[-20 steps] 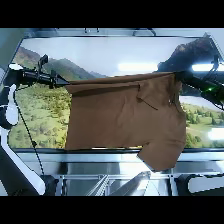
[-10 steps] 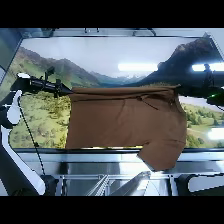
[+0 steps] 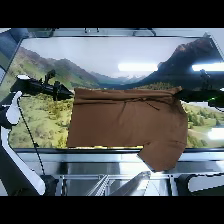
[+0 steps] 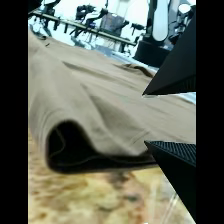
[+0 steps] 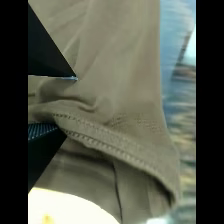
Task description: Fold the shirts.
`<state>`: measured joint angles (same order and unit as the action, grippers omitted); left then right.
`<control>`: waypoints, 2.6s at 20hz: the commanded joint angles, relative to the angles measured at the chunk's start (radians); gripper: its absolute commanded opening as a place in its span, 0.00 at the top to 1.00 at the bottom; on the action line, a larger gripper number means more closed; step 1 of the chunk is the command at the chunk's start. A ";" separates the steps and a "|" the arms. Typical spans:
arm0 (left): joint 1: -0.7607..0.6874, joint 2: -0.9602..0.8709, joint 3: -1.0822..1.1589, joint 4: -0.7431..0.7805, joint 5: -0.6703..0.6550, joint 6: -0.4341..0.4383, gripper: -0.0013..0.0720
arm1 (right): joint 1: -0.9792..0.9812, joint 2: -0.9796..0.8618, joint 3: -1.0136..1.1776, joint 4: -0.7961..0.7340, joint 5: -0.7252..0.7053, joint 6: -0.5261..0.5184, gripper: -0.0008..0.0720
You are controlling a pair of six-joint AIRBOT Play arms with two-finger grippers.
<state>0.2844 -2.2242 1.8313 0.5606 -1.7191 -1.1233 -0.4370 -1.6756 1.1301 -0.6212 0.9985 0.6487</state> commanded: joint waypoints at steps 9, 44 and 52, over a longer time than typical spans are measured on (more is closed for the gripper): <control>0.142 0.449 -0.469 0.248 0.007 -0.010 0.58 | -0.270 0.345 -0.161 -0.449 0.364 0.291 0.54; -0.181 0.561 -0.975 0.363 0.148 0.052 0.97 | -0.222 0.293 -0.513 -0.227 0.444 0.257 0.96; 0.001 0.701 -0.866 0.353 0.129 0.067 0.95 | -0.253 0.293 -0.217 -0.230 0.801 0.375 0.96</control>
<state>0.2096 -1.5639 0.9482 0.9199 -1.5631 -1.0611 -0.6735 -1.3834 0.8143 -0.8623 1.6691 0.9810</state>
